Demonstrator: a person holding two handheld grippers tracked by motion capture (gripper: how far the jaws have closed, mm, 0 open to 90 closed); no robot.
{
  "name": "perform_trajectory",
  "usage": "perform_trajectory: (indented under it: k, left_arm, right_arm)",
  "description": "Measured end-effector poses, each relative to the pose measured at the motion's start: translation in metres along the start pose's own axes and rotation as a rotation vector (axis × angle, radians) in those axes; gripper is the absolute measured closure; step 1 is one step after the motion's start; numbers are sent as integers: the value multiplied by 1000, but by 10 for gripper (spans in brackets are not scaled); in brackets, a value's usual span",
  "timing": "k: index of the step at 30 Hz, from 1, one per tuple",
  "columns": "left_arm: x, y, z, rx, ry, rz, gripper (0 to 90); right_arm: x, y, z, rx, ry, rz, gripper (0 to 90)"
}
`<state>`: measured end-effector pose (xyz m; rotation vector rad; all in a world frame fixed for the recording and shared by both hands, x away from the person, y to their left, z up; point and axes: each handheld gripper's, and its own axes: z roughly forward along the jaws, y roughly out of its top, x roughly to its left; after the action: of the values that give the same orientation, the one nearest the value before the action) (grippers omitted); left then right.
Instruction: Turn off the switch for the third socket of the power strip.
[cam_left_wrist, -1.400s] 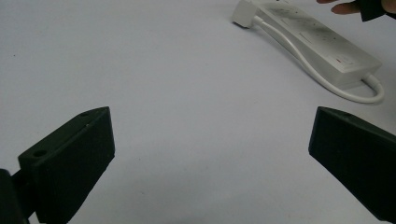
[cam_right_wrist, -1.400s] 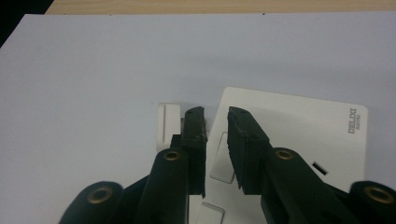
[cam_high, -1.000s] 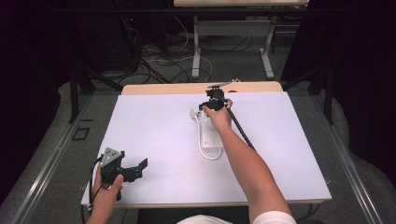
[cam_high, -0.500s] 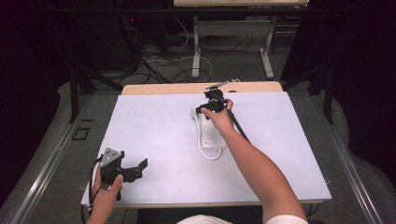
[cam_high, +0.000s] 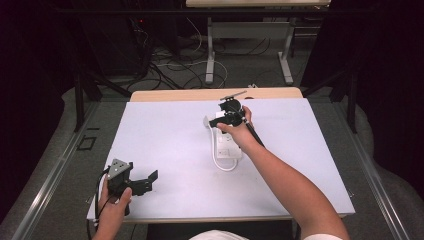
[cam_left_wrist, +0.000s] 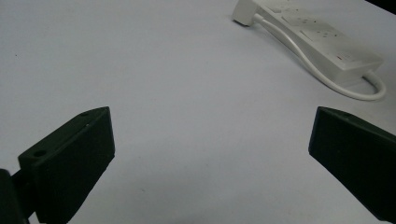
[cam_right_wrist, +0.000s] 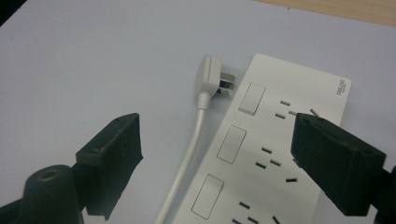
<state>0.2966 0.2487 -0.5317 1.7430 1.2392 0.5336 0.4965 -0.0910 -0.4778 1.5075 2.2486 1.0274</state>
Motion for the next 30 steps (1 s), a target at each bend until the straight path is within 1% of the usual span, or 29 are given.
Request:
perform_trajectory:
  k: [3,4,5,7,11,15,17,18,23,26,30]
  left_arm:
    - [0,0,0,0,2,1,2]
    - [0,0,0,1,2,1,2]
    - [-1,0,0,-1,2,0,2]
    - [-1,0,0,1,2,1,2]
    - [0,0,0,2,2,1,2]
    - [0,0,0,2,3,-1,2]
    - [0,-1,0,2,4,-2,2]
    - [0,-1,-1,1,4,-3,2]
    - [0,-1,-1,2,5,-4,2]
    - [0,-1,0,3,6,-3,2]
    - [0,-1,0,3,7,-4,2]
  right_arm:
    - [2,-5,-6,-12,9,-6,146]
    - [4,-7,-9,-7,19,5,146]
    - [4,-8,-11,-8,21,-2,146]
    - [5,-12,-15,-9,39,-3,142]
    - [7,-20,-22,-12,56,-9,141]
    - [9,-29,-30,-22,70,-30,135]
    - [10,-34,-35,-20,67,-36,134]
    - [10,-37,-37,-24,62,-47,131]
    - [10,-50,-47,-26,76,-45,119]
    - [9,-57,-53,-32,71,-61,110]
    - [6,-68,-62,-47,88,-51,92]
